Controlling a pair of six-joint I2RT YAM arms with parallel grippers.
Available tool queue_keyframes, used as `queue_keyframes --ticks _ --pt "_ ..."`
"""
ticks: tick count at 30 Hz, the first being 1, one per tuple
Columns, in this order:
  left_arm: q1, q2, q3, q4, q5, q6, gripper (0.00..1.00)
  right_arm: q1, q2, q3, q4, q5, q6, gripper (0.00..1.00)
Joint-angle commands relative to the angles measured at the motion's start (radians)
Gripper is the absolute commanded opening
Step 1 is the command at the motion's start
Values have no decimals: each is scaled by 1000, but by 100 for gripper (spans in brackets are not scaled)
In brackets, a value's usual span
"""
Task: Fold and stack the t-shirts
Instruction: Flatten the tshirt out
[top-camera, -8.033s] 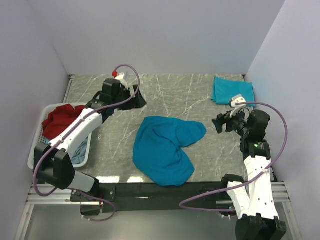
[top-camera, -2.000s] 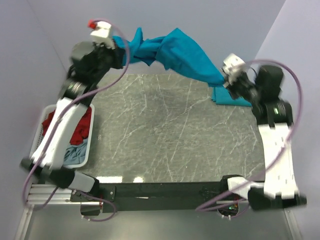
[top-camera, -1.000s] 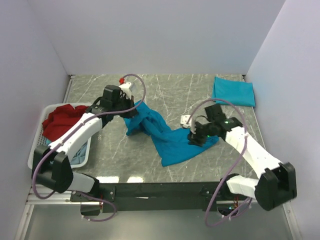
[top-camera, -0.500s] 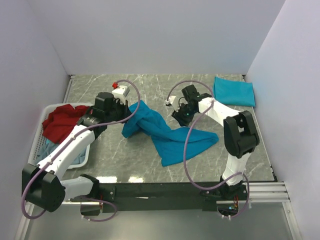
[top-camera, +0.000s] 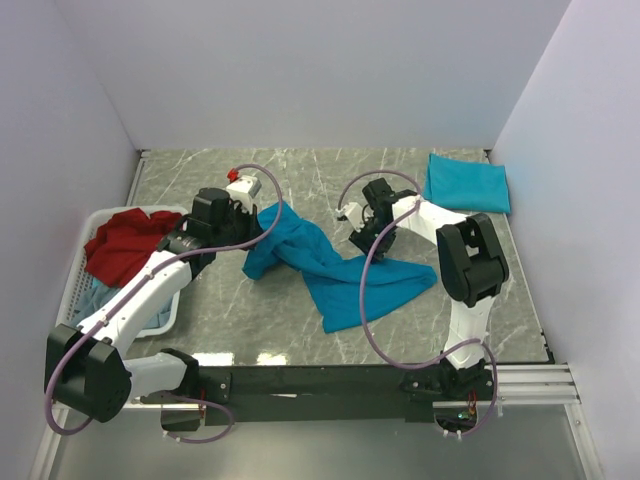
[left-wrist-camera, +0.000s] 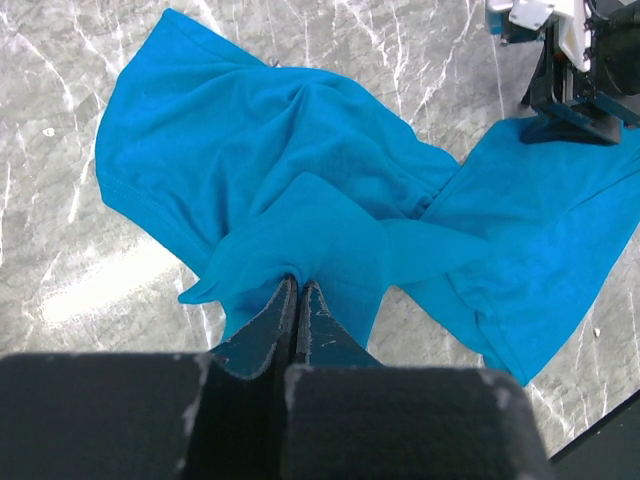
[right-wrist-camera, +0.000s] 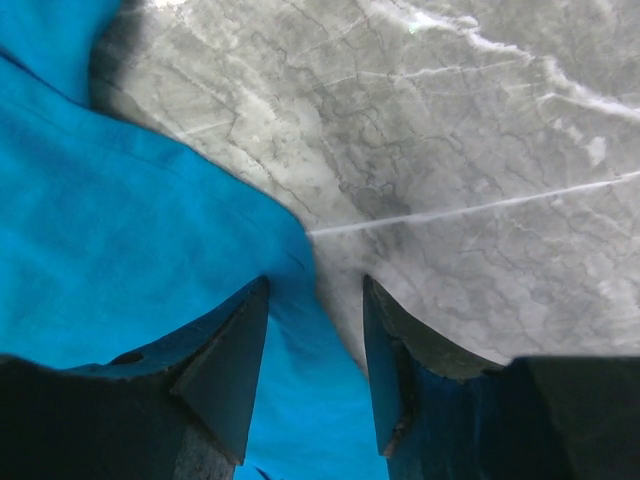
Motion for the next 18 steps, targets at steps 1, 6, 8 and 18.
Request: queue_keyframes --ticks 1,6,8,18 --pt "3 -6 -3 36 11 16 0 -5 31 27 -28 -13 24 46" --pt "3 -23 2 42 -1 2 0 -5 11 56 -71 -38 18 14" --pt "3 -32 40 29 -16 2 0 -5 -59 59 -56 8 21 7" --pt "3 -213 355 13 -191 42 0 -44 -601 336 -48 62 -102 0"
